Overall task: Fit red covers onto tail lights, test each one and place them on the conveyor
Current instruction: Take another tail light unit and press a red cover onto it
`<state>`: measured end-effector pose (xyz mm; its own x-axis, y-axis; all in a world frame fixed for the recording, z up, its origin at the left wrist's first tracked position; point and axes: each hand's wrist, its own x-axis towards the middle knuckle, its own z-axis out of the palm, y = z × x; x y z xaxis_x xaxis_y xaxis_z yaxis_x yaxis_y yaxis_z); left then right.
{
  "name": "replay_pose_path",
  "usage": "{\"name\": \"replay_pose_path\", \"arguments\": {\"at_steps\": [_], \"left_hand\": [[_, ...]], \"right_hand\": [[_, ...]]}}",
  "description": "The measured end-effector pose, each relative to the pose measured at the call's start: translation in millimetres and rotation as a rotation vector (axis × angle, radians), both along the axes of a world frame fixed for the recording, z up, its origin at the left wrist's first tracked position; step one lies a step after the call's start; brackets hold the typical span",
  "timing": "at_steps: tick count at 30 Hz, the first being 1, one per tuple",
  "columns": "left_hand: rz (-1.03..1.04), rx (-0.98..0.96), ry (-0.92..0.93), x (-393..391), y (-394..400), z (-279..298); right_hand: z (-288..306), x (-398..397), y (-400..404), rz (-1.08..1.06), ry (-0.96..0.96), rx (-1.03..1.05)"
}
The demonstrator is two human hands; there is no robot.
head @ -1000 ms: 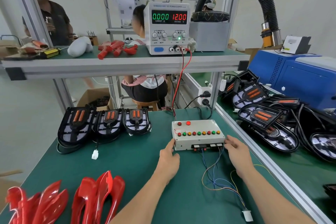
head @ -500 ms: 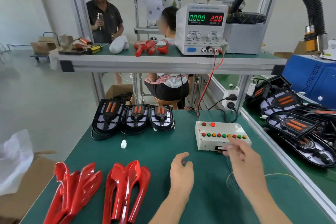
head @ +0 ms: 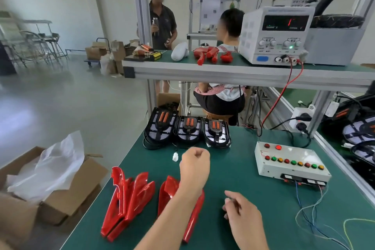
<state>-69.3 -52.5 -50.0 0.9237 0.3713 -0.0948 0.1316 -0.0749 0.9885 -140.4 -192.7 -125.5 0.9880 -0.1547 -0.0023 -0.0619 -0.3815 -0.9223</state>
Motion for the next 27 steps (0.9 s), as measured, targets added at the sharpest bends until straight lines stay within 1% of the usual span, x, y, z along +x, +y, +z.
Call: {"name": "replay_pose_path", "arguments": {"at_steps": [3,5,7,9,11,14,16,19,21,23,24,25,27], "left_hand": [[0.148,0.126,-0.011,21,44,16],[0.219,0.253,0.023,39,73,19],[0.274,0.356,0.100,59,102,17],[0.332,0.418,0.214,76,131,11],[0.333,0.473,0.335,87,156,5],[0.245,0.542,0.431,105,185,-6],[0.144,0.506,0.423,116,192,-10],[0.072,0.365,0.367,124,192,-18],[0.080,0.360,0.401,128,191,-26],[0.122,0.432,0.472,131,189,-30],[0.145,0.460,0.477,131,188,-31],[0.148,0.459,0.463,133,188,-32],[0.144,0.395,0.395,136,189,-34]], "right_hand": [[1,-2,1,-0.003,-0.022,-0.023],[2,-4,1,-0.009,-0.020,-0.020],[1,-3,2,-0.029,-0.020,0.004],[1,-2,3,-0.039,-0.024,0.016],[1,-2,4,-0.042,-0.037,0.010],[2,0,6,-0.054,-0.081,-0.026],[1,2,8,-0.071,-0.118,-0.043],[-1,5,11,-0.104,-0.157,-0.055],[-2,7,13,-0.116,-0.166,-0.077],[-4,8,14,-0.119,-0.152,-0.083],[-5,9,14,-0.120,-0.146,-0.074],[-7,9,15,-0.125,-0.147,-0.060],[-8,10,16,-0.141,-0.161,-0.034]]}}
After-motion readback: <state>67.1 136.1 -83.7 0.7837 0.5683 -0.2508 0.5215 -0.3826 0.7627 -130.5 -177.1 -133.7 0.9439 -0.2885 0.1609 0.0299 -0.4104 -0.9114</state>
